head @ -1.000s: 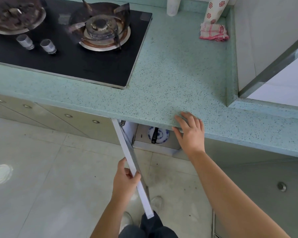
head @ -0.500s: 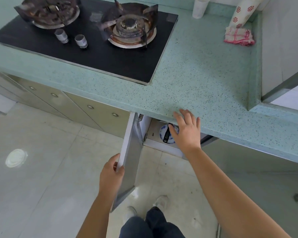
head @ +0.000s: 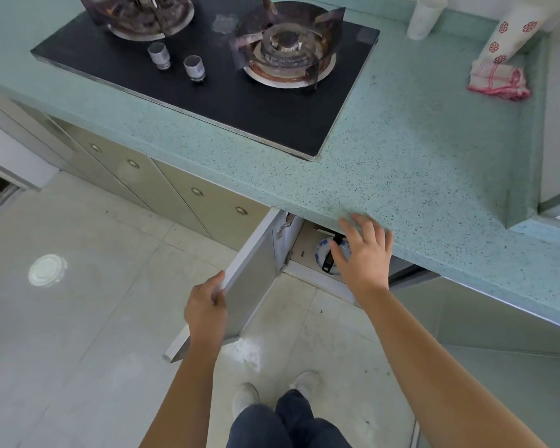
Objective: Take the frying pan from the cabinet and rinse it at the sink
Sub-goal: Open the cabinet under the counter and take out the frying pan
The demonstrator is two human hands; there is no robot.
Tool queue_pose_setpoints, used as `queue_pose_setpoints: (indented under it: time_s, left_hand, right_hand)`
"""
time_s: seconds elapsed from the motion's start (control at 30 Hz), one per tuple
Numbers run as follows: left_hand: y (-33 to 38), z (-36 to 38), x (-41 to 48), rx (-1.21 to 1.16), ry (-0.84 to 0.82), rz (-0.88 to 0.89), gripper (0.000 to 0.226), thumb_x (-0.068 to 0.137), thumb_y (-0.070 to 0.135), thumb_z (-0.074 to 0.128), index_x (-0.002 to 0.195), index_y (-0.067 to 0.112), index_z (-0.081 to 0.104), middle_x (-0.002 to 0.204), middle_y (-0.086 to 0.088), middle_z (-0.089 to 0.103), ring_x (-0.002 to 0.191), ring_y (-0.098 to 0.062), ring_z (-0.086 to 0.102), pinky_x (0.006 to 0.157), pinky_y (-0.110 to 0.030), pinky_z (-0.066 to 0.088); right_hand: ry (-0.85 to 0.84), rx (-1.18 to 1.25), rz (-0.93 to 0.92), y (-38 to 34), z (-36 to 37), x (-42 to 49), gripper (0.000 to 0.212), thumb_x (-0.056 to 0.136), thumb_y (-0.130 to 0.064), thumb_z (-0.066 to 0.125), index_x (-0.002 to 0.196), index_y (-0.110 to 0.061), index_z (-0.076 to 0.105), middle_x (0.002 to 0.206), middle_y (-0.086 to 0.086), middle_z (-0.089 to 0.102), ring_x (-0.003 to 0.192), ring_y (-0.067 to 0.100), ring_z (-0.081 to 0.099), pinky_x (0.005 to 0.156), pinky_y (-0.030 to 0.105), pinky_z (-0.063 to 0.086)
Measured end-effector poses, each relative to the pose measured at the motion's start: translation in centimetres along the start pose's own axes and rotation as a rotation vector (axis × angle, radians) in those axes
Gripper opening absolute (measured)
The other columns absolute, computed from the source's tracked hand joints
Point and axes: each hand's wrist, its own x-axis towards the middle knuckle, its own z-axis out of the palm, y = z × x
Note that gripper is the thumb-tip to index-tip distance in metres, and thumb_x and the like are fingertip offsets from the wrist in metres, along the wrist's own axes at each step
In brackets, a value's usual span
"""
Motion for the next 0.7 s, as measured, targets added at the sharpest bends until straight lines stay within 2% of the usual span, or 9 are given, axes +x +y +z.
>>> queue_pose_setpoints:
  time_s: [0.13, 0.23, 0.4, 0.47, 0.57, 0.7]
  left_hand:
    - [0.2, -0.2, 0.3, -0.001, 0.031, -0.025, 0.035, 0.094, 0.005, 0.049, 0.124, 0.019, 0.06, 0.121, -0.01, 0.059, 0.107, -0.026, 0.056, 0.085, -0.025, 0.038]
    - [0.1, -0.1, 0.1, 0.026, 0.022, 0.008, 0.035, 0.094, 0.008, 0.051, 0.126, 0.02, 0.058, 0.122, -0.01, 0.06, 0.106, -0.024, 0.057, 0.088, -0.031, 0.046]
    - [0.6, -0.2, 0.0, 0.065, 0.05, 0.013, 0.038, 0.092, 0.012, 0.055, 0.129, 0.018, 0.055, 0.121, -0.013, 0.057, 0.108, -0.028, 0.055, 0.092, -0.039, 0.047]
    - [1.0, -0.1, -0.2, 0.123, 0.086, 0.107, 0.043, 0.085, 0.007, 0.063, 0.128, 0.01, 0.056, 0.116, -0.019, 0.057, 0.104, -0.033, 0.056, 0.087, -0.045, 0.05]
    - [1.6, 0.3, -0.5, 0.165, 0.138, 0.355, 0.045, 0.074, -0.005, 0.07, 0.117, 0.001, 0.06, 0.105, -0.024, 0.061, 0.091, -0.039, 0.059, 0.074, -0.049, 0.056]
    - [3.7, 1.9, -1.3, 0.104, 0.032, 0.614, 0.042, 0.076, 0.0, 0.059, 0.113, 0.014, 0.048, 0.106, -0.016, 0.062, 0.095, -0.03, 0.058, 0.08, -0.034, 0.048]
  right_hand:
    - [0.015, 0.008, -0.01, 0.1, 0.2, 0.0, 0.037, 0.08, -0.03, 0.063, 0.112, -0.012, 0.065, 0.12, 0.013, 0.062, 0.113, 0.037, 0.055, 0.094, 0.061, 0.04]
    - [0.037, 0.006, -0.01, 0.2, 0.4, -0.2, 0.037, 0.082, -0.031, 0.058, 0.113, -0.013, 0.064, 0.121, 0.012, 0.061, 0.114, 0.036, 0.054, 0.094, 0.061, 0.04]
    - [0.036, 0.019, 0.005, 0.3, 0.5, -0.5, 0.041, 0.083, -0.034, 0.05, 0.116, -0.013, 0.063, 0.122, 0.013, 0.061, 0.117, 0.031, 0.046, 0.097, 0.062, 0.038]
    - [0.026, 0.016, 0.005, 0.2, 0.3, -0.5, 0.042, 0.082, -0.033, 0.052, 0.117, -0.013, 0.063, 0.124, 0.013, 0.06, 0.12, 0.033, 0.047, 0.099, 0.062, 0.037]
    - [0.024, 0.038, -0.002, 0.2, -0.1, -0.8, 0.041, 0.082, -0.031, 0.056, 0.118, -0.011, 0.062, 0.124, 0.014, 0.06, 0.12, 0.036, 0.052, 0.1, 0.06, 0.036]
    - [0.128, 0.064, -0.031, 0.1, -0.2, -2.8, 0.038, 0.084, -0.029, 0.051, 0.117, -0.012, 0.057, 0.119, 0.014, 0.061, 0.113, 0.029, 0.051, 0.098, 0.055, 0.039]
